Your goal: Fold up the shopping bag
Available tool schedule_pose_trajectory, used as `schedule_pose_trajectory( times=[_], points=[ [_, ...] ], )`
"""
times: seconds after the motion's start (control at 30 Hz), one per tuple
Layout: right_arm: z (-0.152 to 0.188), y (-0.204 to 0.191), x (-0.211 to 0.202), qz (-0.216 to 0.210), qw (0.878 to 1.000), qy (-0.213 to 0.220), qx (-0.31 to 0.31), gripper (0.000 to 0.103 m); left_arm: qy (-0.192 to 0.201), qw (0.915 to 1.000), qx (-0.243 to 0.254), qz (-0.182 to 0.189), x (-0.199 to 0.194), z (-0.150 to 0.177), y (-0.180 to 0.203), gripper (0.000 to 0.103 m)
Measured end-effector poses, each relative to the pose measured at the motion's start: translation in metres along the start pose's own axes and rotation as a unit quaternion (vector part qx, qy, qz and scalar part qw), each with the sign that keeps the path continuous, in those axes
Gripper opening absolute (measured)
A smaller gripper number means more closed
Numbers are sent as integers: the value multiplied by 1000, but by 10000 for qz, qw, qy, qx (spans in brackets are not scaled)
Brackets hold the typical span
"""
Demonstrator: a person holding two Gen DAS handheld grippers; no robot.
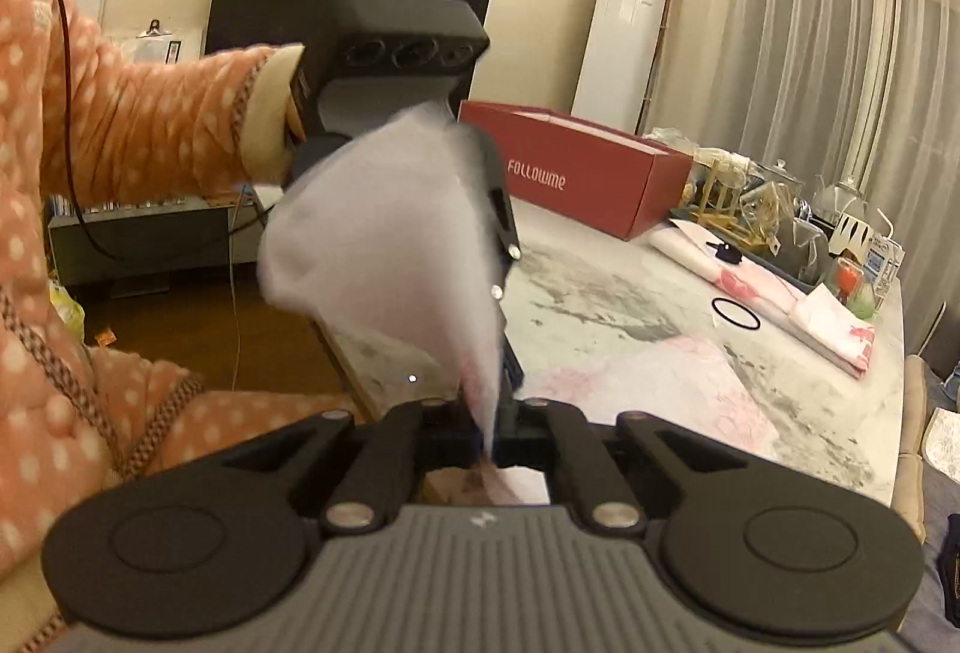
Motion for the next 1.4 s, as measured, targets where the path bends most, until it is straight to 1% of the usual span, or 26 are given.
schedule_pose_trajectory(
  times=[0.03, 0.07, 0.1, 0.13, 0.17, 0.23, 0.27, 0.33, 0.37, 0.43, 0.5, 0.53, 0.57, 0.63, 0.7, 0.73, 0.8, 0.87, 0.93, 1.0, 1.07, 1.17, 1.2, 1.27, 1.33, 1.4],
  points=[
    [3, 1, 3, 97, 9999, -16, -75, 23, 12, 10000, -34, 21, 0, 0, -1, 2],
    [6, 0, 5, 150, 9997, -8, -177, 41, 27, 10000, -57, 37, 0, 1, -1, 2],
    [10, -2, 7, 101, 9996, -26, -254, 39, 40, 10000, -75, 51, 0, 1, -2, 2],
    [11, -1, 9, -47, 9999, -64, -92, 24, 51, 9999, -95, 66, 0, 2, -2, 2],
    [9, 3, 9, -236, 9994, -76, 246, 2, 60, 9999, -116, 85, 0, 2, -3, 2],
    [6, 13, 9, -609, 9931, -55, 1000, 1, 75, 9998, -142, 148, -1, 4, -3, 2],
    [5, 24, 9, -767, 9853, -40, 1523, 1, 88, 9997, -147, 169, -1, 5, -3, 2],
    [7, 48, 13, -1038, 9594, -111, 2622, 2, 119, 9996, -185, 198, -2, 6, -4, 3],
    [9, 56, 15, -1095, 9477, -154, 2993, 5, 142, 9994, -220, 210, -2, 7, -5, 3],
    [13, 61, 18, -1072, 9332, -255, 3421, 11, 202, 9988, -356, 267, -3, 11, -8, 3],
    [17, 66, 21, -1047, 9166, -355, 3843, 20, 248, 9979, -528, 284, -7, 16, -11, 3],
    [19, 68, 22, -1034, 9075, -404, 4051, 20, 265, 9976, -610, 214, -10, 19, -14, 3],
    [21, 70, 23, -1020, 8980, -454, 4256, 17, 281, 9971, -691, 143, -13, 23, -17, 3],
    [26, 75, 26, -990, 8775, -552, 4660, 16, 372, 9958, -829, -108, -22, 28, -25, 3],
    [30, 80, 29, -958, 8551, -649, 5054, 15, 676, 9932, -903, -301, -36, 27, -29, 3],
    [31, 81, 30, -935, 8503, -681, 5134, 15, 925, 9913, -883, -309, -46, 24, -28, 3],
    [31, 81, 33, -905, 8489, -707, 5159, 12, 1355, 9882, -681, -222, -65, 14, -17, 3],
    [32, 81, 35, -920, 8473, -714, 5182, 12, 1501, 9877, -399, -174, -72, 4, -6, 3],
    [31, 80, 37, -944, 8514, -720, 5110, 12, 1156, 9919, -289, -431, -57, -1, -6, 3],
    [29, 77, 41, -973, 8564, -720, 5019, 12, 753, 9933, -362, -798, -33, -4, -18, 3],
    [27, 74, 43, -968, 8596, -702, 4969, 12, 498, 9936, -453, -910, -9, -7, -27, 3],
    [22, 66, 43, -872, 8723, -700, 4760, 15, 87, 9930, -353, -1123, 23, -6, -32, 3],
    [19, 63, 39, -777, 8817, -685, 4602, 21, 101, 9928, -336, -1147, 27, -7, -31, 3],
    [10, 57, 24, -436, 9097, -590, 4087, 33, 159, 9927, -366, -1140, 27, -8, -29, 3],
    [-4, 55, 5, -7, 9363, -360, 3495, 33, 171, 9928, -316, -1142, 27, -8, -27, 3],
    [-20, 56, -12, 390, 9543, -48, 2963, 32, 182, 9930, -306, -1129, 26, -8, -26, 3]
  ],
)
Point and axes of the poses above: each gripper's, at about its wrist camera, not at the fingertips, and x roughly the way its jaws point, y to its right, z to its underside, the point moved 8 cm from there along x, roughly the way its jaws point, and after that the axes turned 5 degrees about x, right-handed, at the moved point
